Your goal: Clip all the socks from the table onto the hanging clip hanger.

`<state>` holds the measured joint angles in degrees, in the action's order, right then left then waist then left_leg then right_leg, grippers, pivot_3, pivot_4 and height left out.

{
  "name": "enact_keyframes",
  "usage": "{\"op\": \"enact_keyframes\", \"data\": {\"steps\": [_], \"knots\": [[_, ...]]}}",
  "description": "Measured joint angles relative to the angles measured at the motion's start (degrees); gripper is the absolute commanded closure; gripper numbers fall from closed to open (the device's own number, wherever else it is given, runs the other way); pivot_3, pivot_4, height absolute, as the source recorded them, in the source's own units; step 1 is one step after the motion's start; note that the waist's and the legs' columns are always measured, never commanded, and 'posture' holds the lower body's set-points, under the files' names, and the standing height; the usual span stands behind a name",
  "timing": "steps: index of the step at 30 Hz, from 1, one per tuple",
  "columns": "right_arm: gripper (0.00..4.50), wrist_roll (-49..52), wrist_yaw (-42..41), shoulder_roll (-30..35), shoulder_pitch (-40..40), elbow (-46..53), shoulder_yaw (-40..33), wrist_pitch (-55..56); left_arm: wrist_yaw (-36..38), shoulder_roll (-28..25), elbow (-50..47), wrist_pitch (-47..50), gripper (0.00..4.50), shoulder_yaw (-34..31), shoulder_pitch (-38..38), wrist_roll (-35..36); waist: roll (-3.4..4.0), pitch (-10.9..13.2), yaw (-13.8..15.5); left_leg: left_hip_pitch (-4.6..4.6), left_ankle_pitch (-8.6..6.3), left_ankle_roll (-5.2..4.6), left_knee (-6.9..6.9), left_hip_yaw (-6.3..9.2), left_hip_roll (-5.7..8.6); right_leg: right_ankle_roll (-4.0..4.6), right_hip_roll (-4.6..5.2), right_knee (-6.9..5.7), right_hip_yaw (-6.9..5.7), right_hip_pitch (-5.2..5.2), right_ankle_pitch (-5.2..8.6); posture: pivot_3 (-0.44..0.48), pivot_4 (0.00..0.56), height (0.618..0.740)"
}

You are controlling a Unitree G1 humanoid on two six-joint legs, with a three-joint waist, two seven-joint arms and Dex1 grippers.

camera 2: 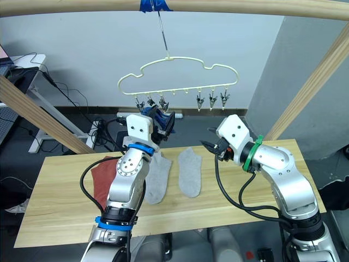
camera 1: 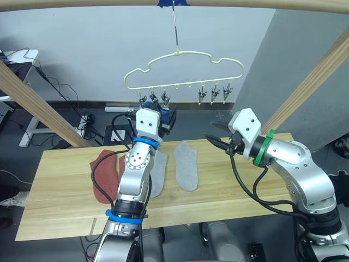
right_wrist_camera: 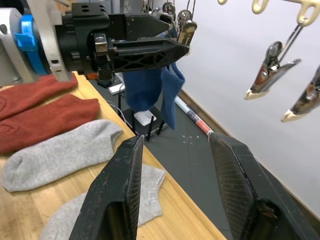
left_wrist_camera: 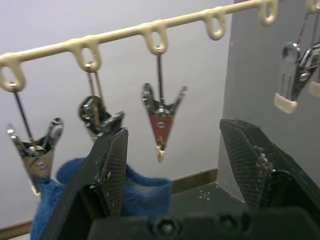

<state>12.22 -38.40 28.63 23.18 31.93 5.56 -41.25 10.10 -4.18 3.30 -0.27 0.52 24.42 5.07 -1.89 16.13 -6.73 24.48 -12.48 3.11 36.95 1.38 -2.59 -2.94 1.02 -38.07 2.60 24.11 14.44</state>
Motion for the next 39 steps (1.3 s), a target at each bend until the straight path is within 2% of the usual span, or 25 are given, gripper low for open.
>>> {"op": "enact_keyframes", "data": {"steps": [22, 31, 35, 38, 39], "knots": [[2.37, 6.2, 1.1, 0.2, 0.0, 0.2, 0.0, 0.0, -0.8, -0.8, 3.9, -0.2, 1.27, -0.6, 6.2, -2.2, 0.0, 0.0, -0.3, 0.0, 0.0, 0.0, 0.0, 0.0, 0.0, -0.02, 0.0, 0.0, -0.01, 0.0, 0.01, -0.263, 0.27, 0.74], [2.32, 8.1, 1.9, 0.1, 0.0, 0.2, -0.9, -0.8, -0.4, -0.9, 4.1, 1.3, 3.97, -0.8, 7.6, -1.9, 0.0, 0.0, -0.3, 0.0, 0.0, 0.0, 0.0, 0.0, 0.0, -0.02, 0.0, 0.0, 0.0, 0.0, 0.01, -0.26, 0.266, 0.74], [2.32, 9.3, 2.3, 0.1, 0.0, 0.2, -1.1, -1.1, -0.5, -0.8, 3.7, 1.8, 4.49, -0.8, 7.6, -1.8, 0.0, 0.0, -0.3, 0.0, 0.0, 0.0, 0.0, 0.0, 0.0, -0.02, 0.0, -0.02, 0.0, -0.01, 0.01, -0.253, 0.263, 0.74], [2.32, 9.3, 2.6, -0.2, 0.0, 0.2, -1.0, -1.2, -0.5, -0.8, 3.1, 2.6, 4.49, -0.8, 7.6, -1.7, 0.0, 0.0, -0.3, -0.01, 0.0, 0.0, 0.01, 0.0, 0.0, -0.03, 0.0, -0.02, 0.0, -0.01, 0.01, -0.25, 0.264, 0.74], [2.15, 9.2, 3.1, -0.4, 0.0, 0.2, -0.7, -1.1, -0.5, -0.8, 2.9, 2.9, 4.5, -0.8, 7.6, -1.6, 0.0, 0.0, -0.3, 0.0, 0.0, 0.0, 0.01, 0.01, 0.0, -0.03, 0.0, -0.02, 0.0, 0.0, 0.01, -0.249, 0.263, 0.74]]}}
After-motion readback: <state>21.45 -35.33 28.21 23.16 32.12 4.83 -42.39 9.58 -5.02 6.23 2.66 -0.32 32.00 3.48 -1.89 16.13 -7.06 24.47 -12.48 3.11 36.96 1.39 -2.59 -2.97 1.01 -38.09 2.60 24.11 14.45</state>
